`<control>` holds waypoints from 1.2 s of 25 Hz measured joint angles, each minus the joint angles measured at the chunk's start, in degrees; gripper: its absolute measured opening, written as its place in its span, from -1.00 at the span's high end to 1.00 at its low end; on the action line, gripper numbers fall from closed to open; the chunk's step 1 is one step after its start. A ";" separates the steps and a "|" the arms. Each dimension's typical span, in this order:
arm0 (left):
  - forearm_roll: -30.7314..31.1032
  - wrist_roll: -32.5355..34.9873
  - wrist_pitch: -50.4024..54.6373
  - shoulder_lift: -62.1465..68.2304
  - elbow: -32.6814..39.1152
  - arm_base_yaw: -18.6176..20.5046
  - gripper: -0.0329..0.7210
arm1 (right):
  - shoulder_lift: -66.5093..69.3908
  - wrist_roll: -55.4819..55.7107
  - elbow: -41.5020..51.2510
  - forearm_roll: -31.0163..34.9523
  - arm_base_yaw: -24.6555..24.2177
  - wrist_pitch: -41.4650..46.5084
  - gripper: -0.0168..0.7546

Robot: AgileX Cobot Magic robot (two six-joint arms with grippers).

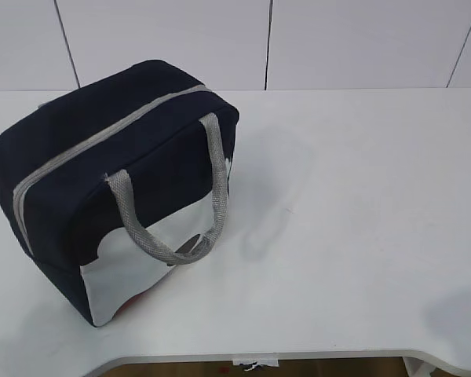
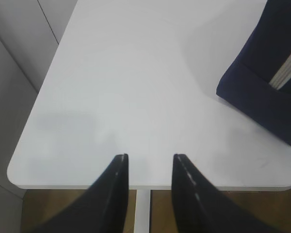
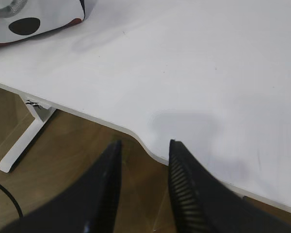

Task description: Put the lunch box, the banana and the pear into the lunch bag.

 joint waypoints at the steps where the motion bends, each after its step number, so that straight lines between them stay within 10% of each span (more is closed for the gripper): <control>1: 0.00 0.00 0.00 0.00 0.00 0.00 0.29 | 0.00 0.00 0.00 0.00 0.00 0.00 0.31; 30: 0.00 0.00 0.00 0.00 0.00 -1.55 0.29 | 0.00 0.00 0.00 0.09 -20.92 -0.22 0.31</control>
